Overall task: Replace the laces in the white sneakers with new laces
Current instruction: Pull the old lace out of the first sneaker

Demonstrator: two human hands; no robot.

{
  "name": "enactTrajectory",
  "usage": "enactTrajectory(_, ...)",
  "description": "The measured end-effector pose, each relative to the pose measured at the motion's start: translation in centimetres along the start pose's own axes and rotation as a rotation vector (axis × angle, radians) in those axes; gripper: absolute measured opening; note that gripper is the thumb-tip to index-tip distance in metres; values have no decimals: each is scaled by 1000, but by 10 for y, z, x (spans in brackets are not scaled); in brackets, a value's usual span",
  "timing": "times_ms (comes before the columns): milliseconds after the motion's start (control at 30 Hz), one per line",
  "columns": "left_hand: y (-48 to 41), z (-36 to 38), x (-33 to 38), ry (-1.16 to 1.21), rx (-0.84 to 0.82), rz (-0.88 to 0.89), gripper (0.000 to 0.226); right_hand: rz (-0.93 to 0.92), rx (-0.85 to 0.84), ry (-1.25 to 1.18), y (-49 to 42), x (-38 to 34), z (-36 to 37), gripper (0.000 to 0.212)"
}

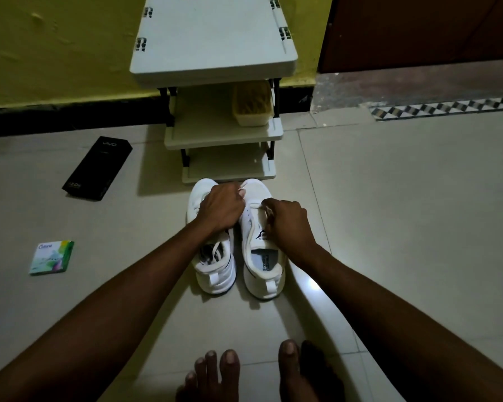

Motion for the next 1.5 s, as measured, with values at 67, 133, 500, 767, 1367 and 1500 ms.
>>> enactTrajectory(67,-2,-3,4,38,-24,47,18,-25,-44,81,-3,2,3,44)
enactTrajectory(133,-4,-7,1,118,-67,75,14,-39,-67,157,-4,3,6,38)
enactTrajectory(500,7,-25,-16,534,127,-16,37,-84,-45,251,-3,1,11,27)
enactTrajectory(767,4,-55,10,1078,123,-91,30,-61,-43,214,-5,-4,9,22)
enactTrajectory(1367,-9,-28,133,1498,-148,-113,37,222,-93,-1440,34,49,-53,31)
enactTrajectory(1500,-17,0,149,1394,-128,-147,36,365,180,-1313,43,76,-59,11)
Point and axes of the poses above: each hand's wrist, its own y-axis away from the middle knuckle, its own z-axis out of the palm, x = y × z, the point moved 1 cm from there along -y, towards the middle knuckle
